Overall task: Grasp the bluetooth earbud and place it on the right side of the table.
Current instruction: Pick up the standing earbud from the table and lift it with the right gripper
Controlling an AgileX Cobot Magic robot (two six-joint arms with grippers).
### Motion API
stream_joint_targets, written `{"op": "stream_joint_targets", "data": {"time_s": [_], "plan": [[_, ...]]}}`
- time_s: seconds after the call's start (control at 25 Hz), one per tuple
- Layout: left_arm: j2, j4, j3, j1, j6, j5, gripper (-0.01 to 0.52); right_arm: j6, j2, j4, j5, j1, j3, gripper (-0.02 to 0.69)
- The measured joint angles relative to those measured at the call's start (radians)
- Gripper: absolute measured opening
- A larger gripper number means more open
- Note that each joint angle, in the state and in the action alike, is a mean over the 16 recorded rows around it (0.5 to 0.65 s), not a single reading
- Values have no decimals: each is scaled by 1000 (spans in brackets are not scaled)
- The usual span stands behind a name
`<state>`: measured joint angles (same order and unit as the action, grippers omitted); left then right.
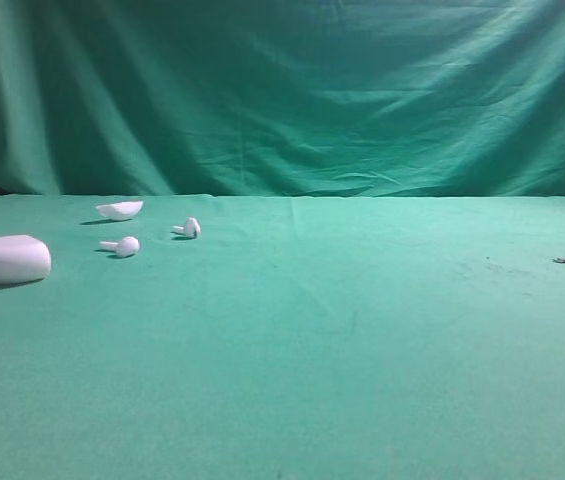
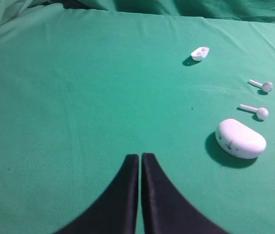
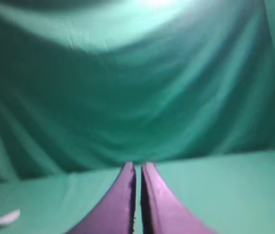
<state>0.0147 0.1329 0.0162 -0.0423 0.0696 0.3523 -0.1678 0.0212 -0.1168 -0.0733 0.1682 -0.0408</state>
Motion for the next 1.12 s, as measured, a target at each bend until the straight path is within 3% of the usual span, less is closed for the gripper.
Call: {"op": "stream_joint_targets", "data": {"time_s": [0.36,0.68,1.12], "plan": [[0,0,0,0,0,0,0,26,246,27,-218,0,-268,0],[0,0,0,0,0,0,0,119,625,45,-425,24,-530,0],[0,0,0,0,0,0,0,273,1331,56,-678,246,-1024,0]]}}
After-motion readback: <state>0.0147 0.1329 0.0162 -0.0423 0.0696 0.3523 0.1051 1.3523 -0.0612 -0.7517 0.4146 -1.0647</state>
